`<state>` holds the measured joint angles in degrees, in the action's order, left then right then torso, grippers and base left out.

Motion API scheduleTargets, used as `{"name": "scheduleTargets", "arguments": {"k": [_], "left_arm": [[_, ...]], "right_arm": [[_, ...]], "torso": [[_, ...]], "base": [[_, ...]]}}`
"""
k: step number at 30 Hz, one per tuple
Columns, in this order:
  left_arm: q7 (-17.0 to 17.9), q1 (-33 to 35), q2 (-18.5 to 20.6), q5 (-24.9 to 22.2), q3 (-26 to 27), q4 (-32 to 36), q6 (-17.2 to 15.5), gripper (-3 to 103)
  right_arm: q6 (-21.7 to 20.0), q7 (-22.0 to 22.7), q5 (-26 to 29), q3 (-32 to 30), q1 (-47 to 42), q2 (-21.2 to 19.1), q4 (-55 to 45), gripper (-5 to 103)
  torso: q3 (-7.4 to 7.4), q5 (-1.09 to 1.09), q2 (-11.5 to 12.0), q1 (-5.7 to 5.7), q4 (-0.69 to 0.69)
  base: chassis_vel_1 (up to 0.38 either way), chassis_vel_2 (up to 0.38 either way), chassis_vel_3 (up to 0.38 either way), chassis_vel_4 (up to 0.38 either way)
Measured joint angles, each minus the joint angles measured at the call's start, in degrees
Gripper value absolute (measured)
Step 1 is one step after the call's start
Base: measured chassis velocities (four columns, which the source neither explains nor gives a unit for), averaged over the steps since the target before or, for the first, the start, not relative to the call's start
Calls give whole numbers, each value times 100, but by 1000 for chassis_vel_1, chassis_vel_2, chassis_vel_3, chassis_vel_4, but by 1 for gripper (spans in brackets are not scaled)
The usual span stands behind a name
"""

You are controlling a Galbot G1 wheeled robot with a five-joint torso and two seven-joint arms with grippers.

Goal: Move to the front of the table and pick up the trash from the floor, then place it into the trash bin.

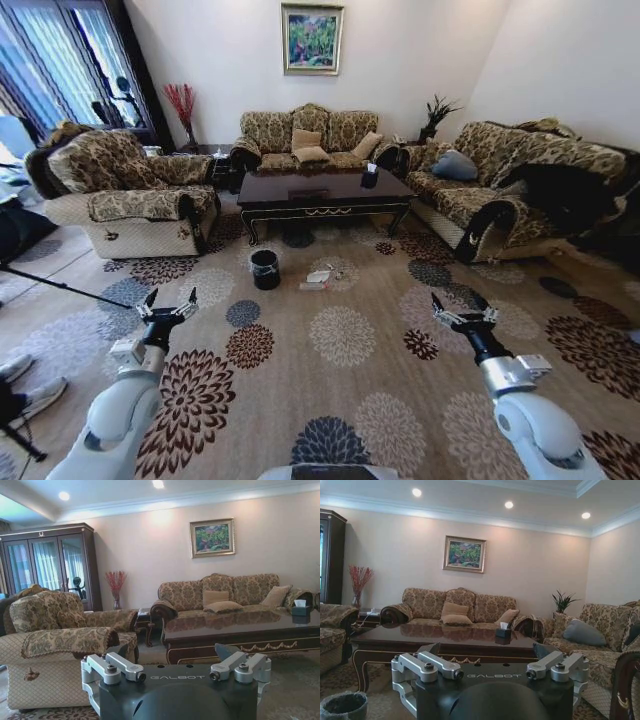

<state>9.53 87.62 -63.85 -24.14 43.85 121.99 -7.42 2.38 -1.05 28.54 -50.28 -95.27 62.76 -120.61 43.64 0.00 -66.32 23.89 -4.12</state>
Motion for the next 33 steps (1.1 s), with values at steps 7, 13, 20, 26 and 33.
{"name": "scheduleTargets", "arguments": {"k": [7, 13, 20, 26, 33], "left_arm": [[-24, 2, 14, 9, -1, 10, 20, 97], [-25, 28, 15, -116, 2, 78, -34, 98], [-154, 84, -20, -196, -11, 168, -77, 100], [-169, 98, -50, -139, -38, 176, -78, 100], [-165, 94, -61, -125, -35, 147, -77, 102]], "right_arm": [[0, 23, -22, 20, -17, 76, -1, 100], [1, 38, -25, 24, -25, 116, -12, 100], [-3, 62, -5, 42, -24, 182, -13, 100], [-11, 72, 4, 61, -24, 289, 0, 100], [-7, 72, -21, 80, -34, 292, 20, 100]], "torso": [[0, 0, 0, 0, 0], [-4, 0, 6, -2, 0], [-75, 0, 140, -64, 0], [-183, 0, 337, -153, -1], [-302, 0, 559, -254, -1]], "base": [[0, 0, 0, 0], [0, 0, 0, 0], [0, 0, 0, 0], [0, 0, 0, 0], [0, 0, 0, 0]]}}
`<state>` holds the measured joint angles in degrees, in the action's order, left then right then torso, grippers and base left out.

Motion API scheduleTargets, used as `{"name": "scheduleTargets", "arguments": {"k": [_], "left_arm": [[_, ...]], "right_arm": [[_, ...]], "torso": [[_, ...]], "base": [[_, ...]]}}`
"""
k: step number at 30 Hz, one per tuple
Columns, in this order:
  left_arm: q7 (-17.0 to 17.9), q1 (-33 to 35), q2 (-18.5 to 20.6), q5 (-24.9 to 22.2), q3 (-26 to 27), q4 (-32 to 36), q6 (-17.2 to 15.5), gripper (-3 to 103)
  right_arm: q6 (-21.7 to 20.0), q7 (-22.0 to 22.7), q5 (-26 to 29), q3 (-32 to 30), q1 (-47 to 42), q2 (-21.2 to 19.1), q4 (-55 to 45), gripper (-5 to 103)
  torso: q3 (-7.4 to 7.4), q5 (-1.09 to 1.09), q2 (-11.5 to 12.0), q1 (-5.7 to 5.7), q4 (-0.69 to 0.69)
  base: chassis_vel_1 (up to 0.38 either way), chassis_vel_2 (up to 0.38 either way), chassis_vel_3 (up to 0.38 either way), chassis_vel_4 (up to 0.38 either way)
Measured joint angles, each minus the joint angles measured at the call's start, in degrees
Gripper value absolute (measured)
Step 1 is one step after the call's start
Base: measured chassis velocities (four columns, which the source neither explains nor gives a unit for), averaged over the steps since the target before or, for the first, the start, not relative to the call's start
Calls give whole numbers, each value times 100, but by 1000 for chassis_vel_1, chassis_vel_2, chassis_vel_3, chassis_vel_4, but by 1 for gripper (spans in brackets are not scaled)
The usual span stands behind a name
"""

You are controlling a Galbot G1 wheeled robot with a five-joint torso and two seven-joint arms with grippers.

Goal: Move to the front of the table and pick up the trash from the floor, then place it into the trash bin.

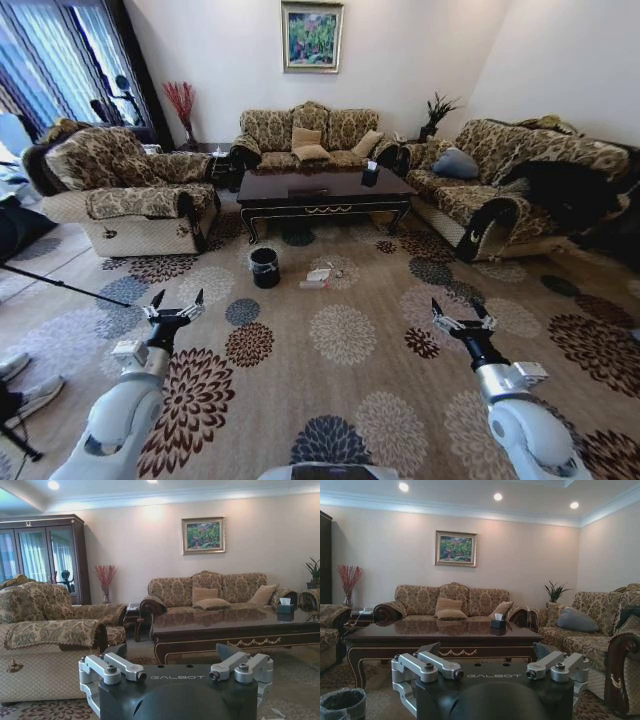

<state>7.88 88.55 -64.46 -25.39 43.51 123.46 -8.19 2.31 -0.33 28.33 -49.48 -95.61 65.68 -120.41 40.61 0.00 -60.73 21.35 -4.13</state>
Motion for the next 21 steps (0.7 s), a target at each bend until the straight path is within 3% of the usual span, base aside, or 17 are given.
{"name": "scheduleTargets", "arguments": {"k": [11, 21], "left_arm": [[31, 36, -64, 1, 10, 21, 16, 97], [64, 50, -72, 6, 11, 22, 16, 100]], "right_arm": [[85, 0, -175, 128, -84, 220, 10, 100], [135, 12, -240, 170, -78, 267, 53, 100]], "torso": [[-181, 0, 323, -145, 0], [-335, 0, 594, -261, 0]], "base": [[0, 0, 0, 0], [0, 0, 0, 0]]}}
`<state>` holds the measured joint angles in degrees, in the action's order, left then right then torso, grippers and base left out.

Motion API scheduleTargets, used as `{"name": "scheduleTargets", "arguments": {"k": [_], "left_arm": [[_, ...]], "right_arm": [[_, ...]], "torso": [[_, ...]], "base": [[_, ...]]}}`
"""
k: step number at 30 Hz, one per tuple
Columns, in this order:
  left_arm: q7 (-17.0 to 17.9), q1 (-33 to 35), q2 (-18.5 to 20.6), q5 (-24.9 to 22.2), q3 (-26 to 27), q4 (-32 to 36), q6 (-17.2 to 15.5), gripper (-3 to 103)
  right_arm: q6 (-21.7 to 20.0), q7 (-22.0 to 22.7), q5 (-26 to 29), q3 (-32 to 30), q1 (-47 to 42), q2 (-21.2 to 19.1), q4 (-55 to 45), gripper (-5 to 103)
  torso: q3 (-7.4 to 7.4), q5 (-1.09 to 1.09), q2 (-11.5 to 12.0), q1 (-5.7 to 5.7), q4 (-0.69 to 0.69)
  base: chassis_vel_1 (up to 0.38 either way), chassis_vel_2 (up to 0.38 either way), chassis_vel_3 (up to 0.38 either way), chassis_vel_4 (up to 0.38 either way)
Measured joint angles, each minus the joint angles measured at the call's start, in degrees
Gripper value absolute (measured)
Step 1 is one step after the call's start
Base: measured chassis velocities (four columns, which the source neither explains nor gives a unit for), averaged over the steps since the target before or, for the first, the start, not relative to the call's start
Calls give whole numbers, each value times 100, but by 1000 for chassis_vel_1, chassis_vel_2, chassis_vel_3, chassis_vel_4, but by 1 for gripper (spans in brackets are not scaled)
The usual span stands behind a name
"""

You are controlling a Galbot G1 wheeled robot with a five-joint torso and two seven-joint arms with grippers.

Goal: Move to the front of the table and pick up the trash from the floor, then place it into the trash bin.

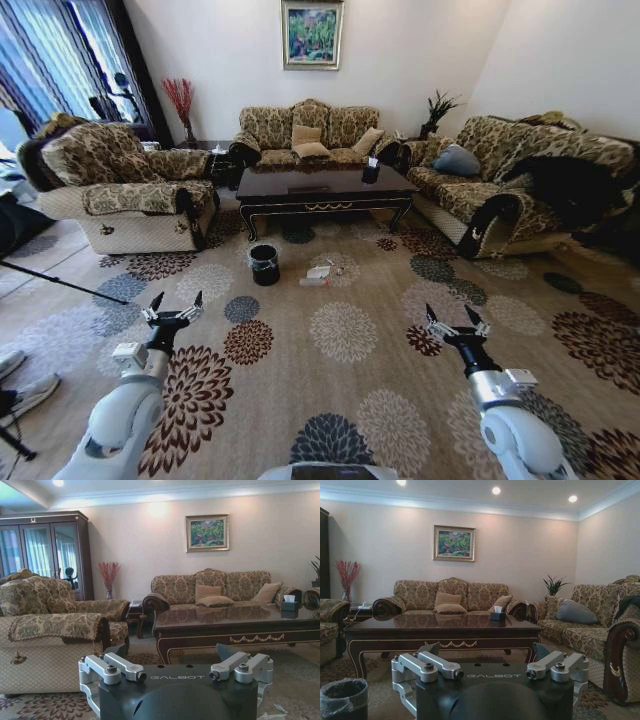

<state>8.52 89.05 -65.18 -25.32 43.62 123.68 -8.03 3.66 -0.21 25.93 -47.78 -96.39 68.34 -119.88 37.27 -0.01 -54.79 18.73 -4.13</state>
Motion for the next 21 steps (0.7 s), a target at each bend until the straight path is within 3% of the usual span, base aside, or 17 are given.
{"name": "scheduleTargets", "arguments": {"k": [21], "left_arm": [[1, 244, -230, 32, 47, 183, -2, 100]], "right_arm": [[80, -18, -167, 84, -87, 199, 13, 100]], "torso": [[-317, 0, 555, -239, 0]], "base": [[0, 0, 0, 0]]}}
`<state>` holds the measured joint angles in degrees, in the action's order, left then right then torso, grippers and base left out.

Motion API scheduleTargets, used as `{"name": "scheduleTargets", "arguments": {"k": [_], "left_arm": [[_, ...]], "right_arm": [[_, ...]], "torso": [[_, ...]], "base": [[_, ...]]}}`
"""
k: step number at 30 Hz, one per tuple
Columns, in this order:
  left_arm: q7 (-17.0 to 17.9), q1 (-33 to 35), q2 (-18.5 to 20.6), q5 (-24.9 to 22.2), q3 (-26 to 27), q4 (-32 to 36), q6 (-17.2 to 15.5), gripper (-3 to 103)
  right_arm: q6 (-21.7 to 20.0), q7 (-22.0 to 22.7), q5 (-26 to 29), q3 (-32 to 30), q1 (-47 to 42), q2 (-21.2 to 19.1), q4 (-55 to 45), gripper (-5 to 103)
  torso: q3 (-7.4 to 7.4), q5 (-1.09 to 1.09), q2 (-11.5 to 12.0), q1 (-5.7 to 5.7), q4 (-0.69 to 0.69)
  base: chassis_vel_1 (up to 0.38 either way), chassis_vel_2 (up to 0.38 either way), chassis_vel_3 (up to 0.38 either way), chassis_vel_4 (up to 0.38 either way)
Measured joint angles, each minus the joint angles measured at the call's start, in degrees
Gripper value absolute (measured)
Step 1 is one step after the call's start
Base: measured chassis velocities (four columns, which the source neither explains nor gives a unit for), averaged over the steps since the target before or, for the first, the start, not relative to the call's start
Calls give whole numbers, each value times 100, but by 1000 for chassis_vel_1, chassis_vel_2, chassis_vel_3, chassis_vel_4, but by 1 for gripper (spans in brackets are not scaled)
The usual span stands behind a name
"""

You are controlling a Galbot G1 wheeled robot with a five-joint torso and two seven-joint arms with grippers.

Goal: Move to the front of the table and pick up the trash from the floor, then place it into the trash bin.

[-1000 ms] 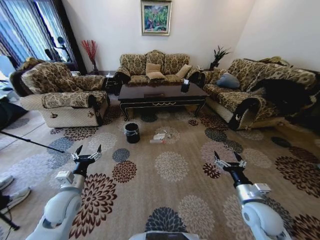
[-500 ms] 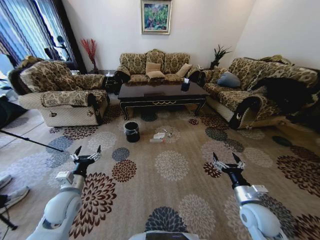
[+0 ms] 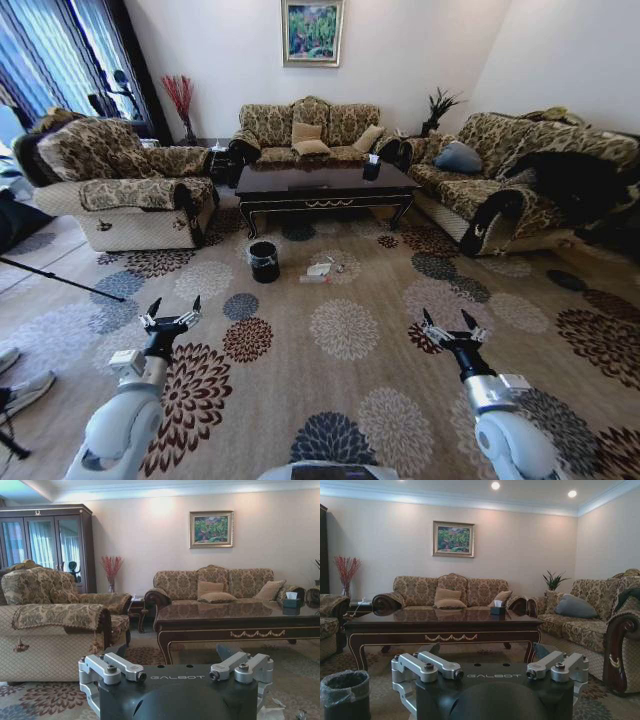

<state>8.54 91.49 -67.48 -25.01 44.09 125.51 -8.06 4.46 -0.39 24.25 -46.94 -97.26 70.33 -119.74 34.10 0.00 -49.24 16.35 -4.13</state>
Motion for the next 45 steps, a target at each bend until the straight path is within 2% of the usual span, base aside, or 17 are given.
{"name": "scheduleTargets", "arguments": {"k": [45], "left_arm": [[-45, 79, -129, 139, -48, -201, -2, 100]], "right_arm": [[139, 11, -310, 285, -62, 225, 125, 100]], "torso": [[-663, 0, 1148, -487, 0]], "base": [[0, 0, 0, 0]]}}
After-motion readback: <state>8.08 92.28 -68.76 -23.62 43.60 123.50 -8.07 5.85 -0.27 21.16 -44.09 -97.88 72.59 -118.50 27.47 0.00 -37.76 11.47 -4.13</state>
